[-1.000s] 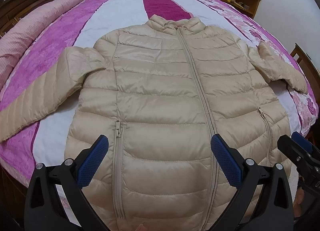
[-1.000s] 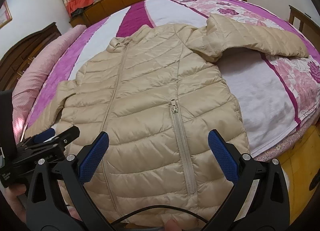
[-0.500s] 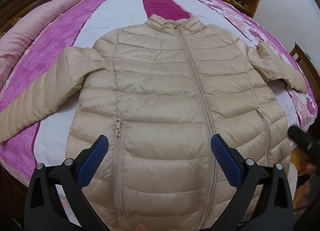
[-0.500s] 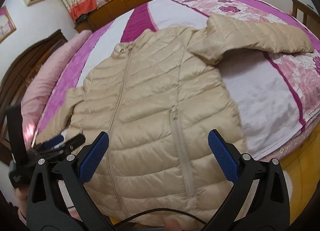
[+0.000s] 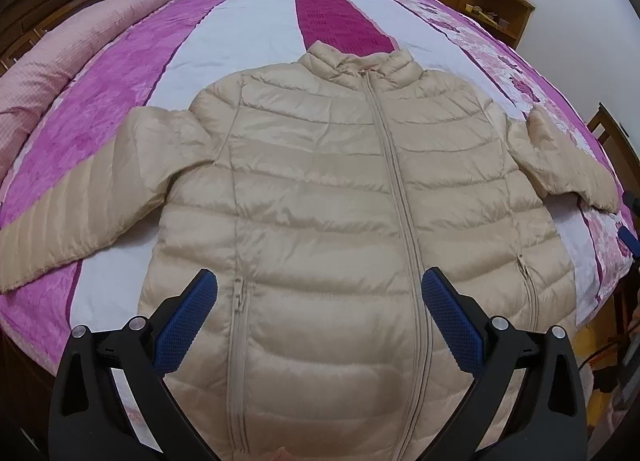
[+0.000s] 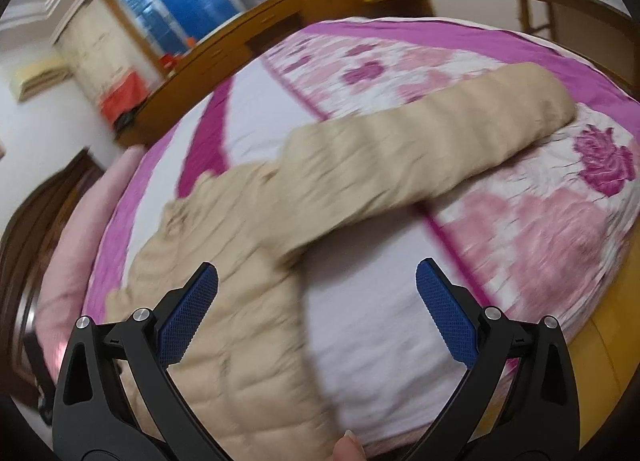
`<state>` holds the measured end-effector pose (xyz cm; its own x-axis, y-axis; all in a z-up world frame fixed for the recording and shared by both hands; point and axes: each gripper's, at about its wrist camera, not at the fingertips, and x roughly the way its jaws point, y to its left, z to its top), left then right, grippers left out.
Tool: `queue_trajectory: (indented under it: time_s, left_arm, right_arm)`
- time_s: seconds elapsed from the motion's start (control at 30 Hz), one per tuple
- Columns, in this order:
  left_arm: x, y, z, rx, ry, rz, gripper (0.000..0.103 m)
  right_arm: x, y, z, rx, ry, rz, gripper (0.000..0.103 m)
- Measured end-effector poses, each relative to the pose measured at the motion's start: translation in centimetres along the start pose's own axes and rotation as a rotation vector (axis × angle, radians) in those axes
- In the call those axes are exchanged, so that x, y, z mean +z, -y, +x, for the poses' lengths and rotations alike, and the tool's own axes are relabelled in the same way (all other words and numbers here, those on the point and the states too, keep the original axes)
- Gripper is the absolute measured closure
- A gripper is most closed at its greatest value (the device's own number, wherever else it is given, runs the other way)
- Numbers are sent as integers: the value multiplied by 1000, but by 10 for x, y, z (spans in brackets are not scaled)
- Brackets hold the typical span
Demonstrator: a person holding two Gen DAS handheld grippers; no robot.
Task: Fold large clothes
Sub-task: 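Grasp the jacket sleeve with the right tool and lift it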
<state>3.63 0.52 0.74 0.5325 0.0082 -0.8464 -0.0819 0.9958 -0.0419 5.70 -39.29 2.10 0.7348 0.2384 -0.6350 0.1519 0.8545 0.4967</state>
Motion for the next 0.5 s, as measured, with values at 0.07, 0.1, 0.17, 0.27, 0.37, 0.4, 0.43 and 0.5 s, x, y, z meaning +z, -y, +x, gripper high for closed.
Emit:
queue_trajectory:
  time_s: [0.07, 0.1, 0.17, 0.27, 0.37, 0.4, 0.43, 0.5]
  left_arm:
    - [5, 2, 5, -1, -5, -9, 5]
    - [6, 2, 7, -1, -6, -14, 5]
    - [9, 4, 12, -9, -12, -13, 5]
    - [11, 9, 21, -2, -27, 3, 5]
    - [13, 11, 31, 3, -56, 7, 5]
    - [14, 12, 34, 3, -66, 7, 5]
    - [16, 13, 37, 6, -71, 6, 5]
    - [18, 14, 41, 14, -78, 5, 5]
  right_arm:
    - [13, 20, 5, -18, 21, 37, 5]
    - [20, 30, 8, -29, 31, 49, 5]
    - [30, 46, 14, -49, 50, 71, 5]
    - [43, 72, 29, -56, 55, 141, 5]
    - [55, 97, 44, -65, 54, 206, 5]
    - [59, 104, 49, -70, 58, 223, 5]
    - [61, 108, 52, -75, 61, 231, 5]
    - [71, 121, 57, -91, 76, 254, 5]
